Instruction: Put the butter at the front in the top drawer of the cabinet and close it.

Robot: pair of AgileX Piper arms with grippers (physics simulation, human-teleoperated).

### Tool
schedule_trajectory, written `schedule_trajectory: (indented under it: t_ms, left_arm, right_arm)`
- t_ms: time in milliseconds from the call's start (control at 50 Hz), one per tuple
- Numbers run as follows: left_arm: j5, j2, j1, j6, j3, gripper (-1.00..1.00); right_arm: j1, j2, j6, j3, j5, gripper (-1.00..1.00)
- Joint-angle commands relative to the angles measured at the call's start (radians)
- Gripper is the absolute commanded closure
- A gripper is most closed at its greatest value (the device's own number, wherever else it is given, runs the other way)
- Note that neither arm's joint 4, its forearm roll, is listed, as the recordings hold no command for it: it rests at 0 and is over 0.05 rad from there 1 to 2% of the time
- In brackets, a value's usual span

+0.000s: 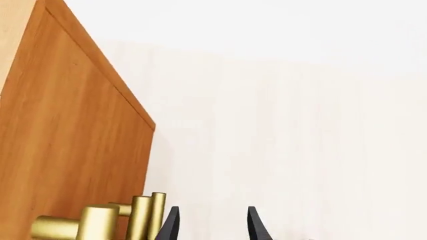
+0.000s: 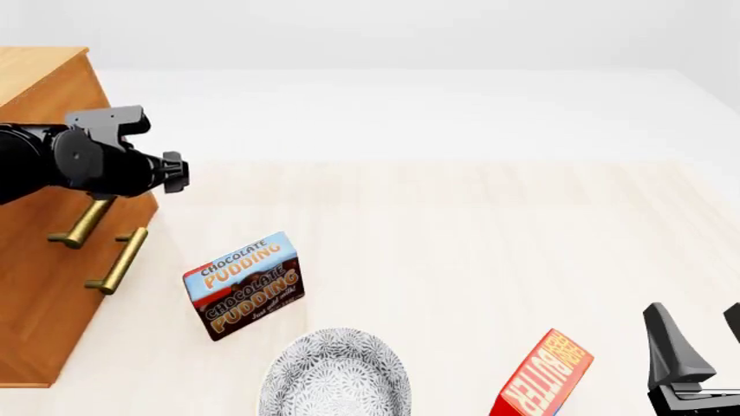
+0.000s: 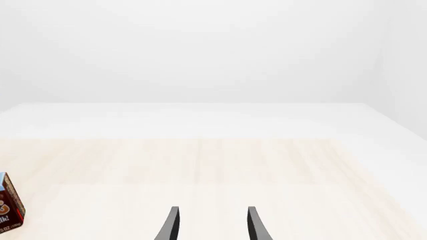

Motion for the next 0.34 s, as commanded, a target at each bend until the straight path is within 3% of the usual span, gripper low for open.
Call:
schedule_trajectory:
  t_ms: [20, 120, 240, 340]
  left_arm:
    - [0.012, -0.056, 0.072, 0.001, -0.007, -1.0]
    - [0.002, -0.062, 0.038, 0.002, 0.003, -1.0]
    - [-0.004, -0.037, -0.12, -0.035, -0.007, -1.0]
    - [0.008, -0.05, -0.131, -0.009, -0.005, -1.0]
  right_arm:
    - [0.0, -0.003, 0.0, 0.001, 0.002, -1.0]
    - [0.0, -0.003, 0.0, 0.001, 0.002, -1.0]
    - [0.0, -0.003, 0.0, 0.001, 0.002, -1.0]
    - [0.0, -0.003, 0.0, 0.001, 0.002, -1.0]
